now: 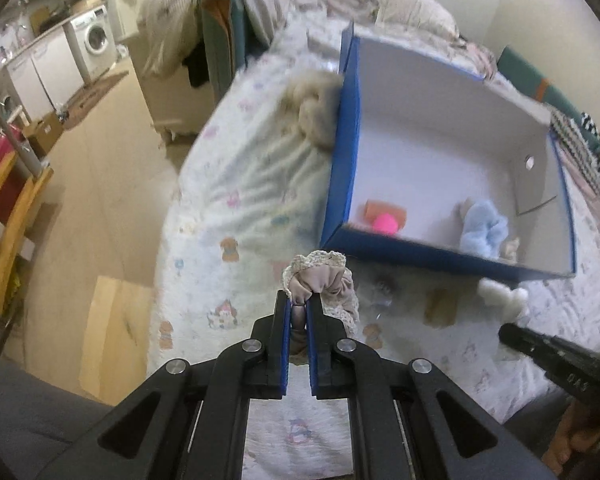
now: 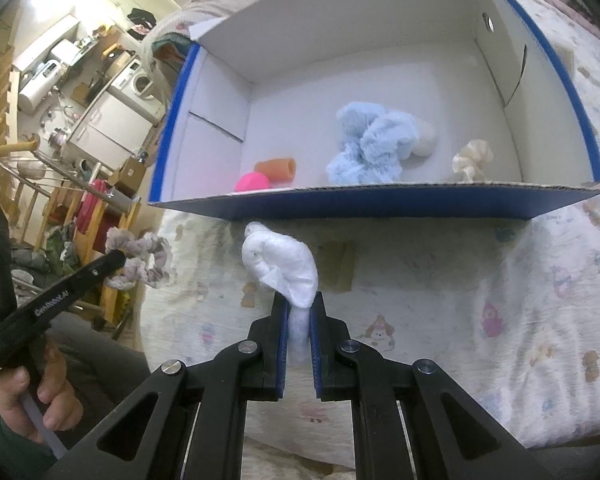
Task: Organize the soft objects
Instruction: 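Carry the sock and scrunchie up over the box with both tools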
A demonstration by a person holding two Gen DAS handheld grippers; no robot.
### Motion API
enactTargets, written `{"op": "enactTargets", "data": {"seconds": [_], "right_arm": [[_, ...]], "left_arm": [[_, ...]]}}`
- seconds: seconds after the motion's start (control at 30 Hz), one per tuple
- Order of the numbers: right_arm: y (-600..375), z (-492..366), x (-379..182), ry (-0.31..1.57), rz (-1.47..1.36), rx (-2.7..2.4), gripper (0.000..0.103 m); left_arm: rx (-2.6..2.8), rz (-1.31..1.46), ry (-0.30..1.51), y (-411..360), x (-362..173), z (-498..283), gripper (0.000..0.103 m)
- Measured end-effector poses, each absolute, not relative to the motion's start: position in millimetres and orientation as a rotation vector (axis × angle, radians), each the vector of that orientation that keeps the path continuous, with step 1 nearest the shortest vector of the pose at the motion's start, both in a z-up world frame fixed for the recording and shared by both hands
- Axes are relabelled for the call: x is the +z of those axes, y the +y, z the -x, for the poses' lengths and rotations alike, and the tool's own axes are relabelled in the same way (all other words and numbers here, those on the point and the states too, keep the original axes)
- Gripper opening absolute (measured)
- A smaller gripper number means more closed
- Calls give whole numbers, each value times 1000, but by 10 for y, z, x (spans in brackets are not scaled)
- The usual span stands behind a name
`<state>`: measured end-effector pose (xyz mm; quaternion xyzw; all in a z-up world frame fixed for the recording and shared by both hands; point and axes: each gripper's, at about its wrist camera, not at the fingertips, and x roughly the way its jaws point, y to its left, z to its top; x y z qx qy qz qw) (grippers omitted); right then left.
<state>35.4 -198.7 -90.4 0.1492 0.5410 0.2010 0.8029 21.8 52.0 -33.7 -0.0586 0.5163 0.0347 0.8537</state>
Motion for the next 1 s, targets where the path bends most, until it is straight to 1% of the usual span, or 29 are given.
{"op": "enactTargets", "data": {"seconds": [0.27, 0.43, 0.57, 0.8, 1.0], "right_arm": [[-2084, -281, -590, 1089, -342, 467, 12], [-2233, -356, -319, 1013, -368, 447, 12], [-2369, -480, -88, 948, -368, 415, 12], [-2598, -823, 115, 885, -374, 353, 12], [-2760, -1044, -72, 877, -389, 289, 12]], "left_arm": [[58, 120, 962, 527, 197, -245, 7], [25, 93, 906, 420, 522, -490, 7], [-1, 70, 881, 310, 678, -734, 7], [-38, 35, 875, 87, 722, -1129, 7], [-54, -5, 905, -107, 517, -1440, 7]]}}
